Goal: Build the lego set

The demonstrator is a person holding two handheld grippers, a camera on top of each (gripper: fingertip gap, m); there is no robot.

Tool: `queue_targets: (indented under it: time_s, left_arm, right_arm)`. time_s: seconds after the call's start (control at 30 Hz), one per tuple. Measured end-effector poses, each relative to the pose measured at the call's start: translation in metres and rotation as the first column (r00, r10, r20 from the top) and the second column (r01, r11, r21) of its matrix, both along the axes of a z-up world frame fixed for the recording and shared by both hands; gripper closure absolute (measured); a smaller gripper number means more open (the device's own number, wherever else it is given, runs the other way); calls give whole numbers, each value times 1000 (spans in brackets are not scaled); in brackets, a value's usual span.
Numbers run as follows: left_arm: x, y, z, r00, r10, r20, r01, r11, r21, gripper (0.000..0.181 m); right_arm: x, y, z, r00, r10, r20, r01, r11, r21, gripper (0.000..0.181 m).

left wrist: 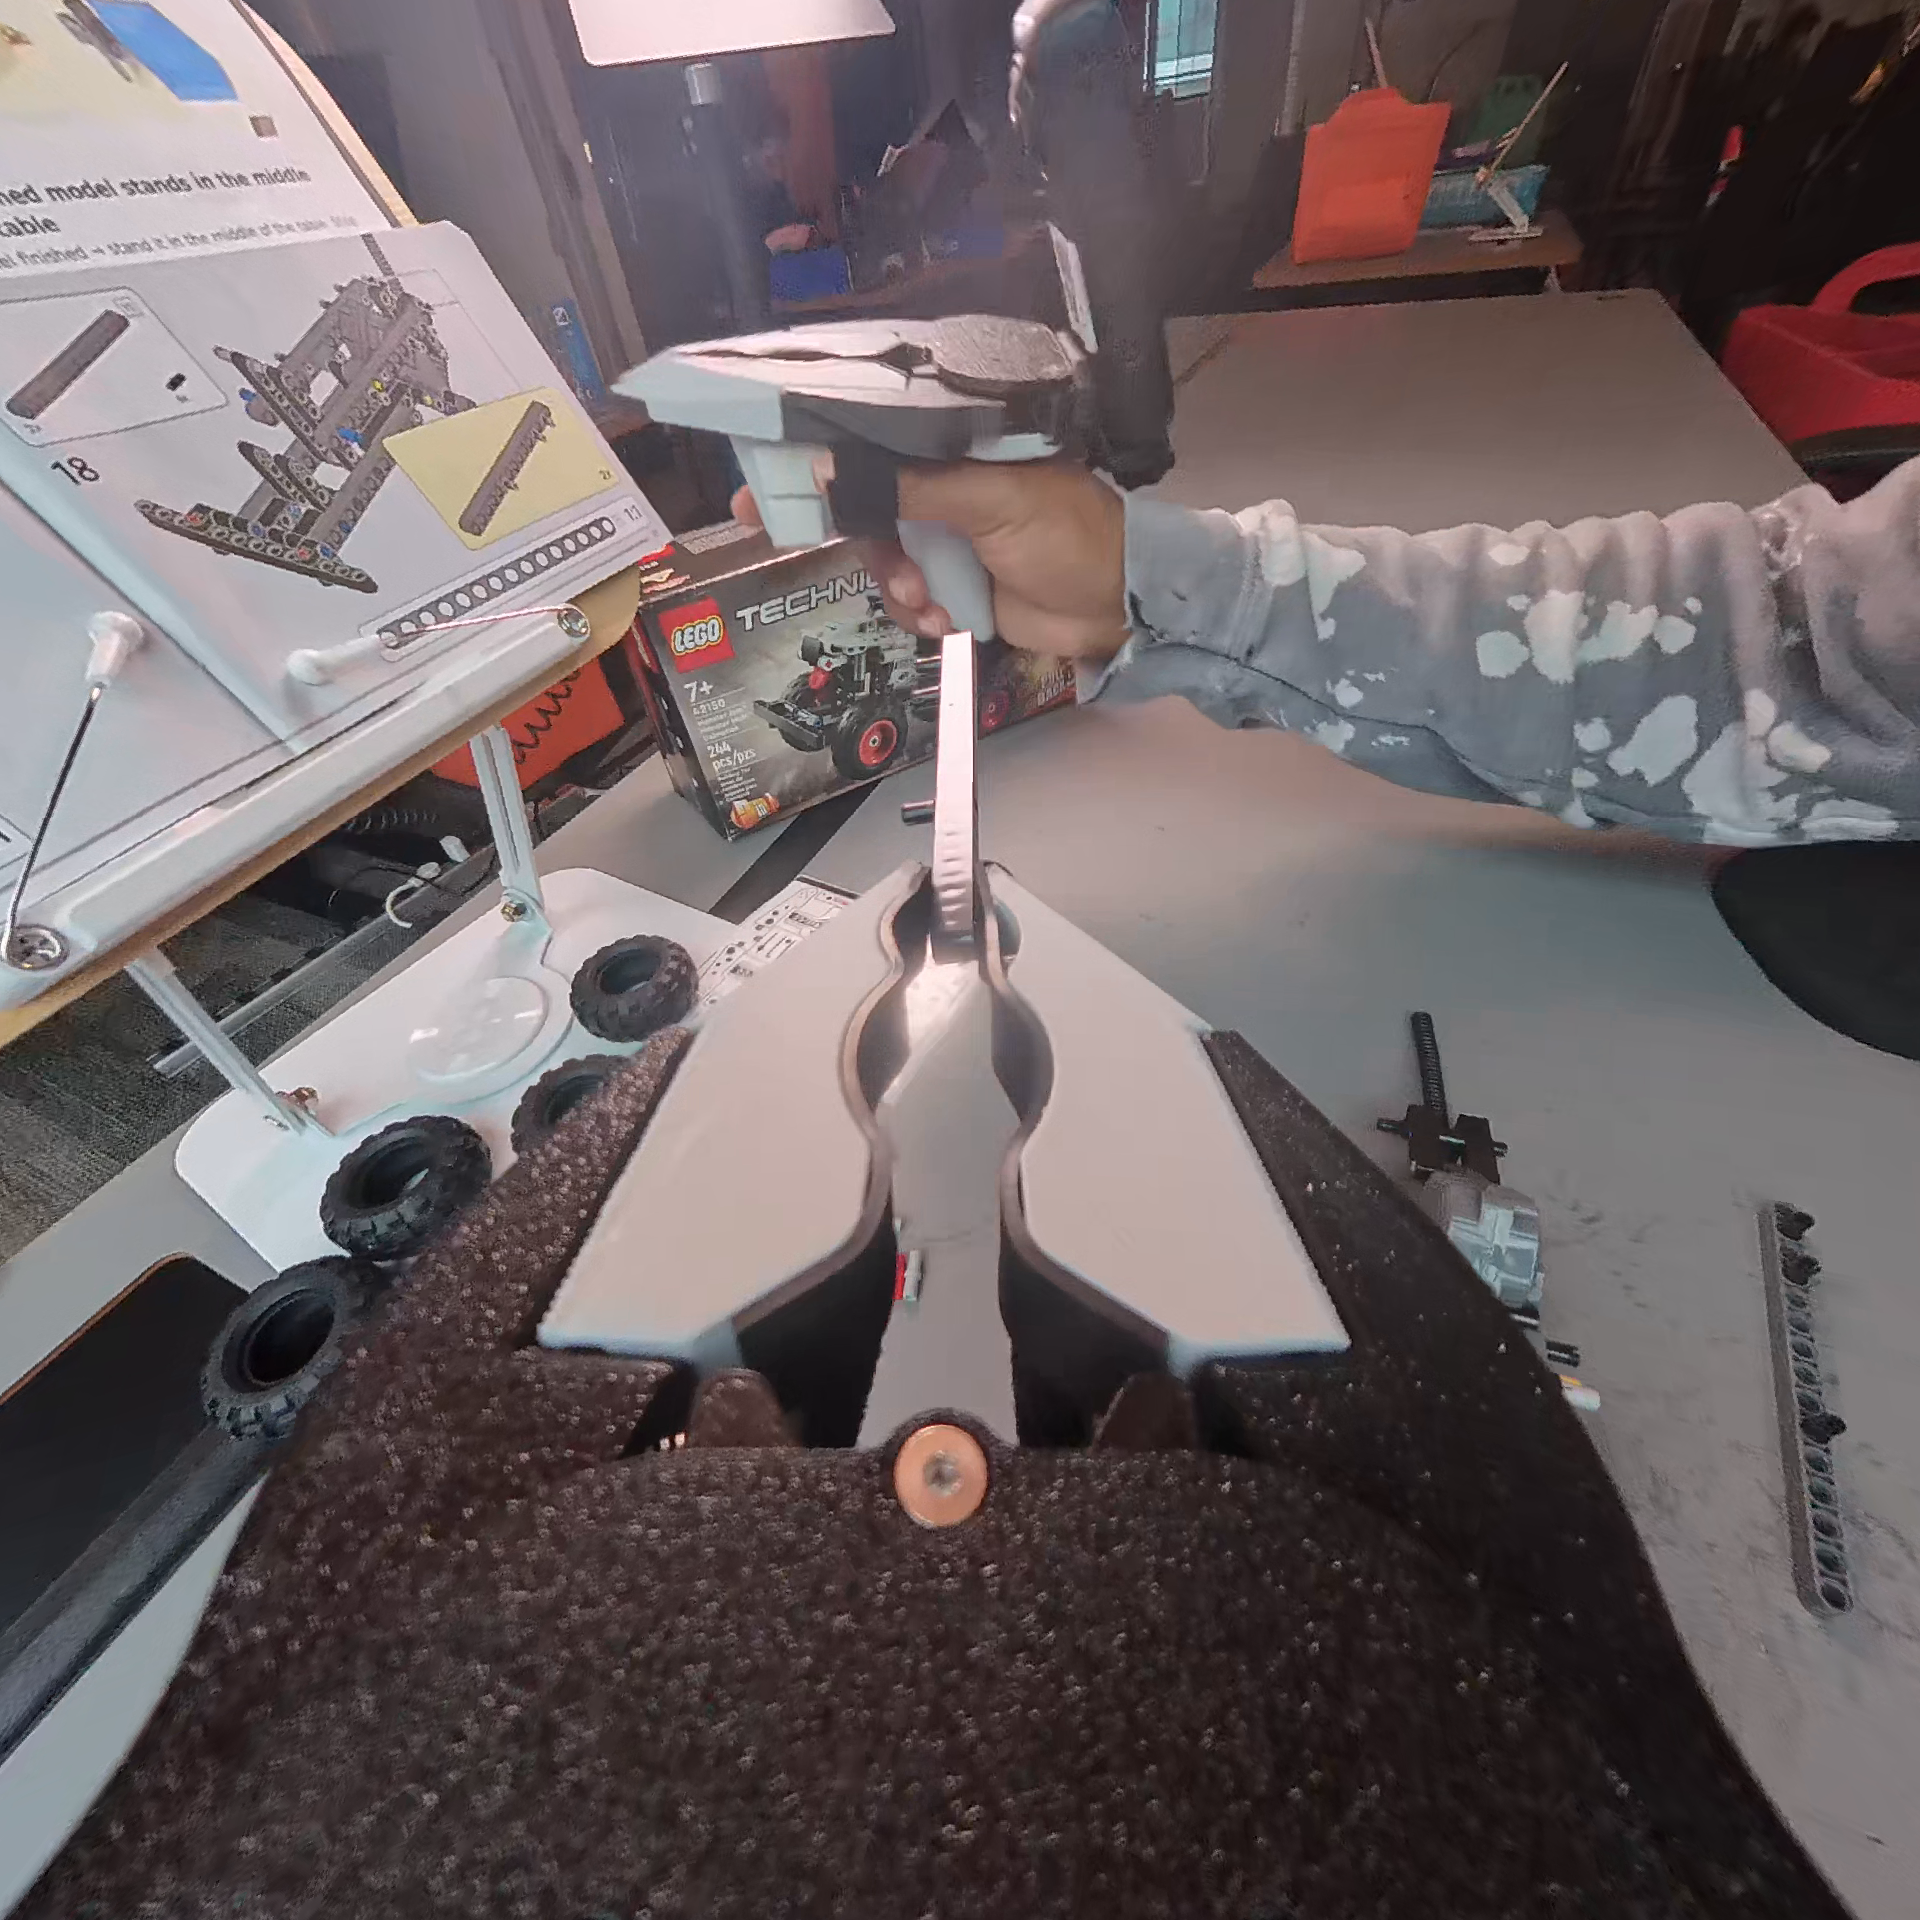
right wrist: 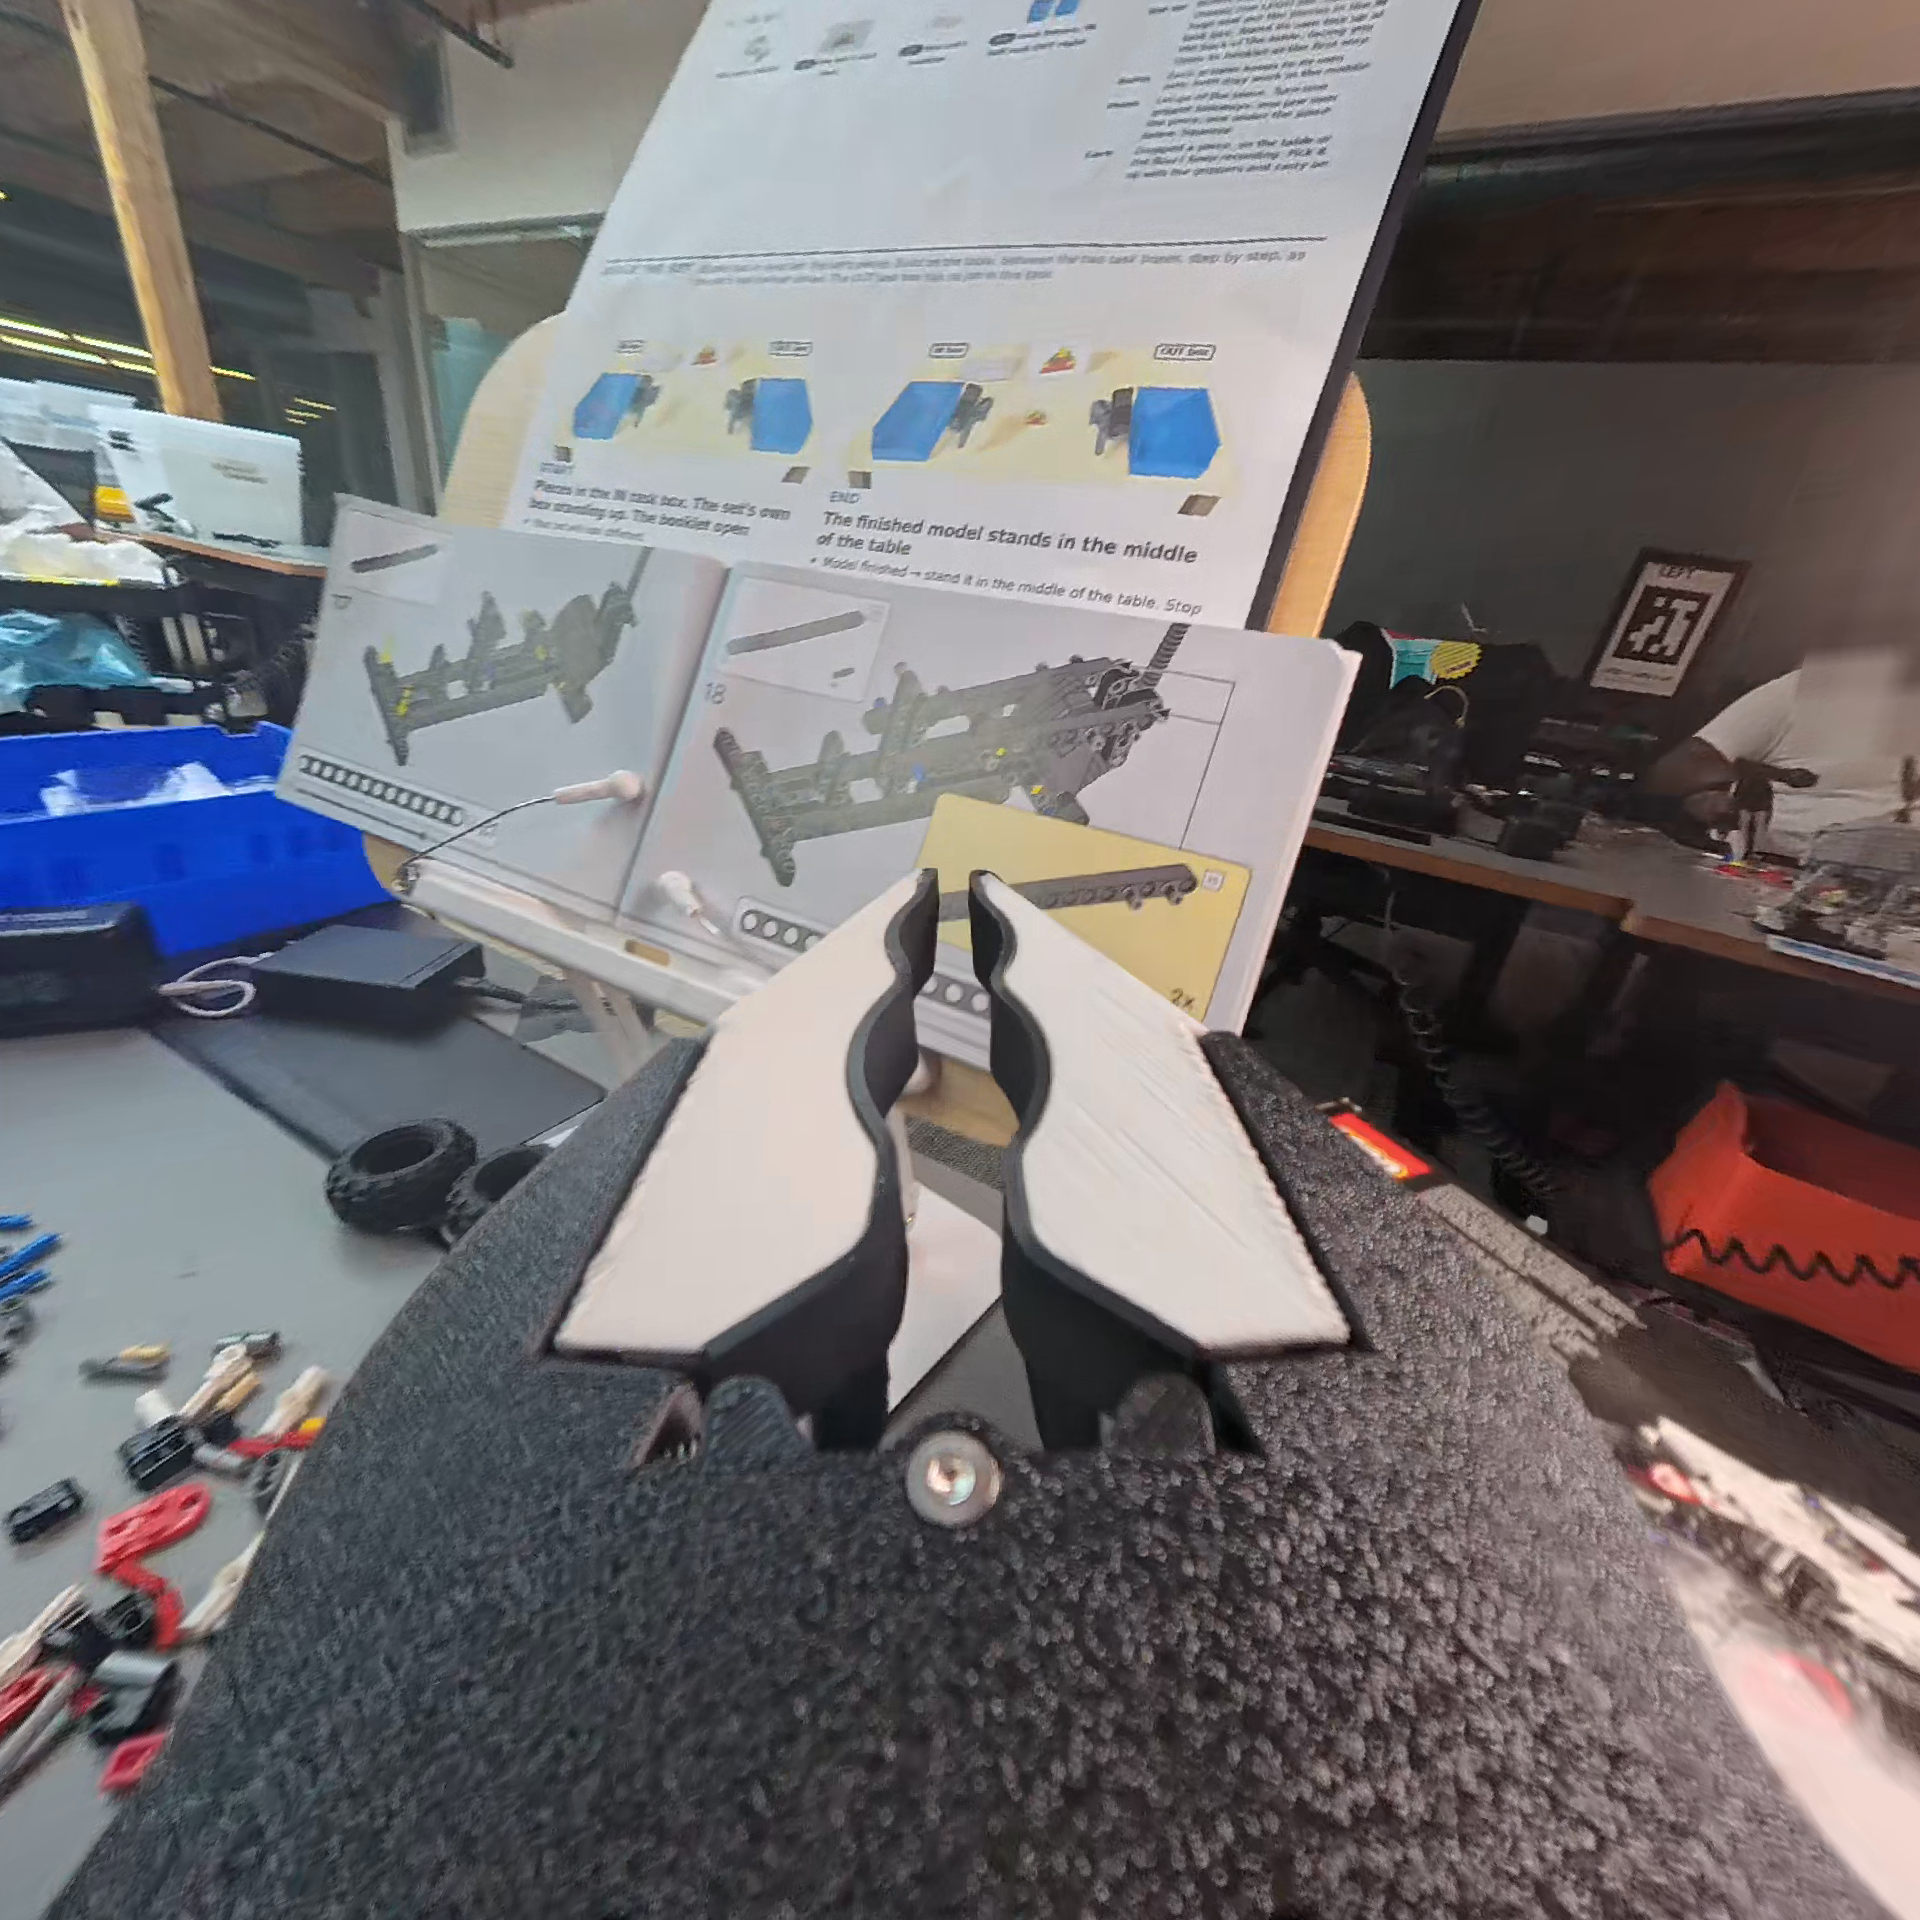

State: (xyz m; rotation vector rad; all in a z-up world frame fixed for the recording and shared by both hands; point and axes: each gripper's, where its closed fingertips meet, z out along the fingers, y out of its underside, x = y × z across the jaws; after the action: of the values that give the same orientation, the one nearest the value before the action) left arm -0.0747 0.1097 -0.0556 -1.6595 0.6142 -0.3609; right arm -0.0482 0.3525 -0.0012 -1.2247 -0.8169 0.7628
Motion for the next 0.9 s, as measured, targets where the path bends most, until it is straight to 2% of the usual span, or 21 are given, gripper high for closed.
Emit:
queue_targets:
  time_s: [0.17,0.47,0.9]
  left_arm:
    - [-9,-2,-1,1000,17,1,-17,1000,6,172]
    - [-8,3,-12,1000,8,12,-8,1000,-17,171]
    - [-6,1,-12,1000,-2,9,2,1000,-15,172]
  right_arm:
    - [-23,39,15,997,-63,34,61,997,52,178]
    - [-45,58,20,992,-95,84,88,993,82,176]
    - [-33,74,22,984,-146,103,140,988,65,176]
